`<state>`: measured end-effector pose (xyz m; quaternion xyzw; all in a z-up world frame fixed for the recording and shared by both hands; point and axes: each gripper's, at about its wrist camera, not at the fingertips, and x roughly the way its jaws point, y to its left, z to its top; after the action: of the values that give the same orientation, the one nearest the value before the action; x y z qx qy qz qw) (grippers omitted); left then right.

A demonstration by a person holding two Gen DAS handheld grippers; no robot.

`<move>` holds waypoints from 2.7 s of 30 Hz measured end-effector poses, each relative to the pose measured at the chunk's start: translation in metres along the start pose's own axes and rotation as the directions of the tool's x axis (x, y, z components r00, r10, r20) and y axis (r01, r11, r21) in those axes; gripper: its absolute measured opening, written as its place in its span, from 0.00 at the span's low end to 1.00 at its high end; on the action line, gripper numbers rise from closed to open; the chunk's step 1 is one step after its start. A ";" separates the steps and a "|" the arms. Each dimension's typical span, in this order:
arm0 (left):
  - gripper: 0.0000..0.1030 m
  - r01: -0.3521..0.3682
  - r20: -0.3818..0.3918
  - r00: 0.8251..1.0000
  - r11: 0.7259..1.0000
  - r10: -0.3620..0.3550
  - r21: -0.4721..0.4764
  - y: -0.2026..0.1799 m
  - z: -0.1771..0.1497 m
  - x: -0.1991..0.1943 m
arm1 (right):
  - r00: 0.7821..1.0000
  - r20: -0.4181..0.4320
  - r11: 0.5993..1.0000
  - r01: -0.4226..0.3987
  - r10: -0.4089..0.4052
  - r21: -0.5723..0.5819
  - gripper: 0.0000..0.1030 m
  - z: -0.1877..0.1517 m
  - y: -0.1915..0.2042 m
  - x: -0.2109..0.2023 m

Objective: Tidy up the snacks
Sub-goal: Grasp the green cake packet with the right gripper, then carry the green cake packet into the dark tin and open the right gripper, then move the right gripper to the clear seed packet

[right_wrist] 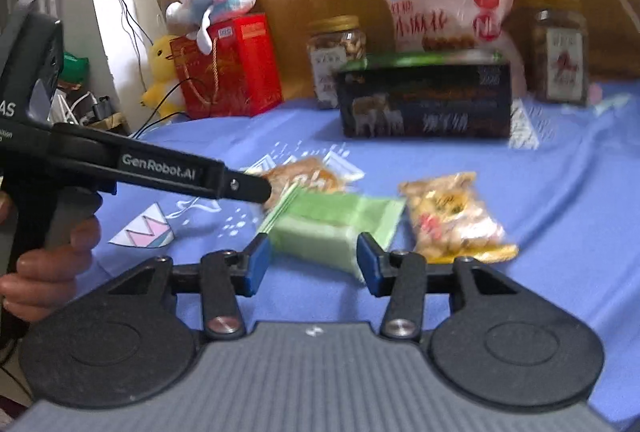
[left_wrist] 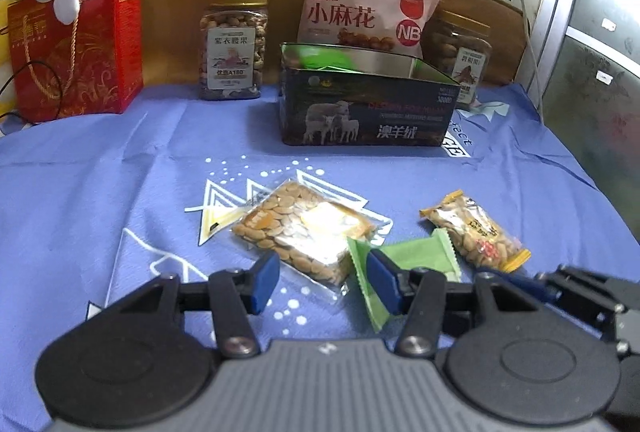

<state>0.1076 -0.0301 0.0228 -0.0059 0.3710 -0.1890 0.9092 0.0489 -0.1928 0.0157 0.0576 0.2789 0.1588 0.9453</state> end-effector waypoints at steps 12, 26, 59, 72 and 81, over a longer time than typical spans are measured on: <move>0.49 0.007 -0.047 0.999 0.999 -0.005 0.050 -0.016 0.000 0.012 | 0.998 -0.066 1.000 0.010 -0.009 0.012 0.64 -0.003 -0.011 0.018; 0.35 0.179 -0.110 0.976 0.980 -0.187 -0.081 -0.010 -0.004 0.017 | 0.997 -0.050 0.988 0.059 -0.067 -0.142 0.41 -0.008 0.005 0.022; 0.31 0.167 0.036 0.985 0.986 -0.167 -0.002 -0.030 0.178 0.142 | 0.961 0.164 0.967 0.239 -0.223 -0.084 0.26 0.130 -0.102 0.122; 0.35 0.105 0.105 0.988 0.991 -0.113 0.078 -0.026 0.119 0.053 | 0.972 0.176 0.988 0.149 -0.154 0.039 0.26 0.094 -0.080 0.054; 0.35 -0.133 -0.008 0.991 0.991 0.133 0.014 0.016 0.014 0.010 | 1.000 -0.002 0.994 -0.020 0.020 0.109 0.28 0.018 -0.025 0.034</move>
<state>0.1289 -0.0209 0.0244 0.0258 0.3734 -0.1303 0.9181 0.0918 -0.2053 0.0084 0.1114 0.2882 0.1531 0.9387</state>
